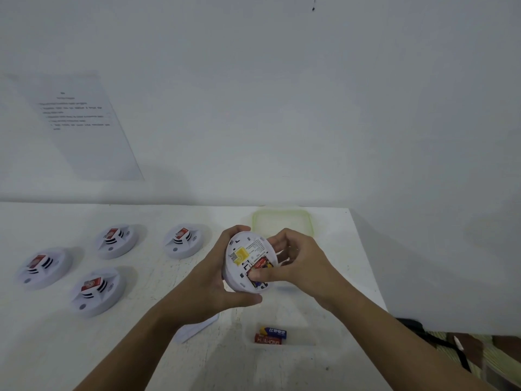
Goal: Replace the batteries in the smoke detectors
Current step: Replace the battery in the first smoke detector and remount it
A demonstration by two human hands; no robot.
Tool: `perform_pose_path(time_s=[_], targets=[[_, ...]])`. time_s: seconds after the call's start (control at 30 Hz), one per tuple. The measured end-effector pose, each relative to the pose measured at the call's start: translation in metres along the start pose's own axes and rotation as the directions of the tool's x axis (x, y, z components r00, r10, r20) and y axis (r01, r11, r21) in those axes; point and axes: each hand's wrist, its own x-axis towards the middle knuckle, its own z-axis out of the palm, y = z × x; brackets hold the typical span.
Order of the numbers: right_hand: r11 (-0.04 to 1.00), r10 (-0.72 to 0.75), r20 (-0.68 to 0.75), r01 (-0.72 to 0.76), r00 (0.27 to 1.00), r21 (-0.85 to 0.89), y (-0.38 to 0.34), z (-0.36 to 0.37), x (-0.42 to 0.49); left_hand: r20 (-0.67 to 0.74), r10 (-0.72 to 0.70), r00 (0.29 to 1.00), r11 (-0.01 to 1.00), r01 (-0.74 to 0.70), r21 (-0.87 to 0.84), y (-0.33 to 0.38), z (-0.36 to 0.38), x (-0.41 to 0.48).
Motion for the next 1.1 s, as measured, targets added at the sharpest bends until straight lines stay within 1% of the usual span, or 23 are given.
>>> perform_pose_path(time_s=[0.1,0.2,0.43,0.57,0.8,0.87,0.93,1.0,1.07,1.1], targets=[[0.999,0.025,0.01,-0.025,1.0,0.041,-0.002,-0.002,0.001,0.016,0.007,1.0,1.0,-0.007,0.001,0.002,-0.002,0.0],[0.999,0.043,0.008,-0.043,0.999,0.03,-0.005,-0.002,0.001,0.027,0.014,1.0,1.0,-0.014,0.017,0.003,-0.002,-0.001],[0.999,-0.018,-0.033,0.016,0.999,-0.047,-0.009,-0.002,-0.002,0.018,0.03,0.999,0.999,-0.03,0.03,0.003,-0.001,0.003],[1.0,-0.029,-0.043,0.029,0.999,-0.012,-0.01,0.009,0.003,-0.039,-0.001,0.999,0.999,0.003,0.033,-0.004,-0.009,-0.002],[0.991,-0.012,-0.081,0.022,0.997,0.134,-0.01,0.044,0.015,-0.15,-0.078,0.986,0.995,0.069,-0.066,-0.024,-0.049,-0.038],[0.991,-0.008,-0.089,0.02,0.996,0.134,-0.009,0.059,0.02,-0.167,-0.081,0.983,0.994,0.067,-0.085,-0.028,-0.061,-0.049],[0.998,-0.025,-0.089,0.031,0.996,0.061,-0.004,0.074,0.026,-0.186,-0.088,0.979,0.994,0.073,-0.087,-0.031,-0.073,-0.059],[0.994,-0.055,-0.05,0.05,0.997,-0.096,0.004,0.09,0.032,-0.203,-0.095,0.975,0.993,0.08,-0.082,-0.035,-0.086,-0.067],[0.956,-0.069,0.041,0.078,0.997,-0.281,0.013,0.103,0.035,-0.195,-0.103,0.975,0.993,0.089,-0.082,-0.04,-0.099,-0.074],[0.917,-0.077,0.106,0.112,0.991,-0.383,0.016,0.108,0.036,-0.186,-0.105,0.977,0.992,0.091,-0.084,-0.042,-0.104,-0.077]])
